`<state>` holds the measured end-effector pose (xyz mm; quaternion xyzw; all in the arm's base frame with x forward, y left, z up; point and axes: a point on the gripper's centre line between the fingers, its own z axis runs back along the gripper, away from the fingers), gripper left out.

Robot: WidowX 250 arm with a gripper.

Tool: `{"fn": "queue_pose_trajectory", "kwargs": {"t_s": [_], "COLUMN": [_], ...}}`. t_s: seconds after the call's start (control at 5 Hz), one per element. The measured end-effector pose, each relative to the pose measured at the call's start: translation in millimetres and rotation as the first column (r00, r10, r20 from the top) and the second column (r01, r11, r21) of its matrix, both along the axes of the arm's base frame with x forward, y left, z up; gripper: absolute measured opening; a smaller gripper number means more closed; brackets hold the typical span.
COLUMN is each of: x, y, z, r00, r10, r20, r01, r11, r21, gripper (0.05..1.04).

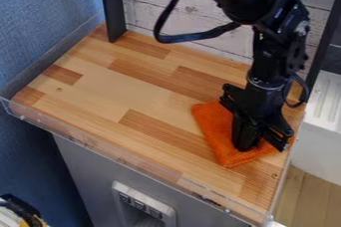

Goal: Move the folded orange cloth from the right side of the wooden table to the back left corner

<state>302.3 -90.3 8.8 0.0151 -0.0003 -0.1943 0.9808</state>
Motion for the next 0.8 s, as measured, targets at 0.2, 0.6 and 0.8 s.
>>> {"fn": "queue_pose_trajectory", "kwargs": {"t_s": [0.2, 0.6, 0.8], "x": [8, 12, 18], "y": [29, 112, 150], "z": [-1.2, -1.2, -0.2], "r00": [0.999, 0.983, 0.968], "r10": [0.042, 0.182, 0.248], "r20": [0.015, 0.025, 0.022], "r01": [-0.042, -0.181, -0.247], "r11": [0.999, 0.983, 0.968], "r21": [-0.015, -0.035, -0.043], "gripper": [0.062, 0.062, 0.062]}}
